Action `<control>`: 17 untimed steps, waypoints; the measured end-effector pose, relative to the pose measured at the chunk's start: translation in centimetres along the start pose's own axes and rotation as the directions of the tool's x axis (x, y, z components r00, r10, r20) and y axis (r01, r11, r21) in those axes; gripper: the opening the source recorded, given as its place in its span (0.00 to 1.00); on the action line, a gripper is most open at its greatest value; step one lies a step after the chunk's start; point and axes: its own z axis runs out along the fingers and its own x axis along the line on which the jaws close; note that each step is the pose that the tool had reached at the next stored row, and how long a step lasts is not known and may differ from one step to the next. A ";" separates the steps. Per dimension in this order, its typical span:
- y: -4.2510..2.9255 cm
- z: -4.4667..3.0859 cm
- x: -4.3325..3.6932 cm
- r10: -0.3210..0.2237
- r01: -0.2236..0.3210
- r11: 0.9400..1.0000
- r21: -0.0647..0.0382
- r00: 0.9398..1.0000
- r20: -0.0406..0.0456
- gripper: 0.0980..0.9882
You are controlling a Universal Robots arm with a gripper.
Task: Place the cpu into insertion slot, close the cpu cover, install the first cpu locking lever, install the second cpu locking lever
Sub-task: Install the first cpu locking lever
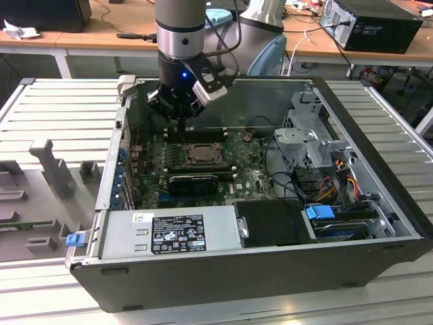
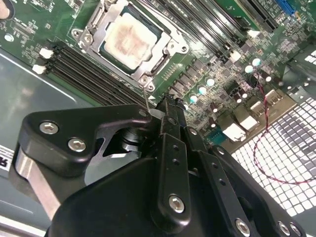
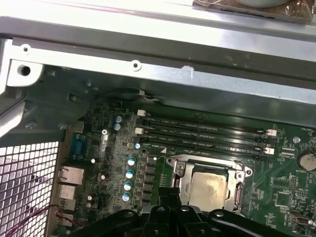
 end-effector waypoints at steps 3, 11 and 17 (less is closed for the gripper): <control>0.05 0.07 0.34 0.000 0.000 1.000 0.000 1.000 0.000 0.01; 0.19 0.21 1.44 0.000 0.000 1.000 0.000 1.000 0.000 0.01; 0.77 0.54 2.58 0.000 0.000 1.000 0.000 1.000 0.001 0.01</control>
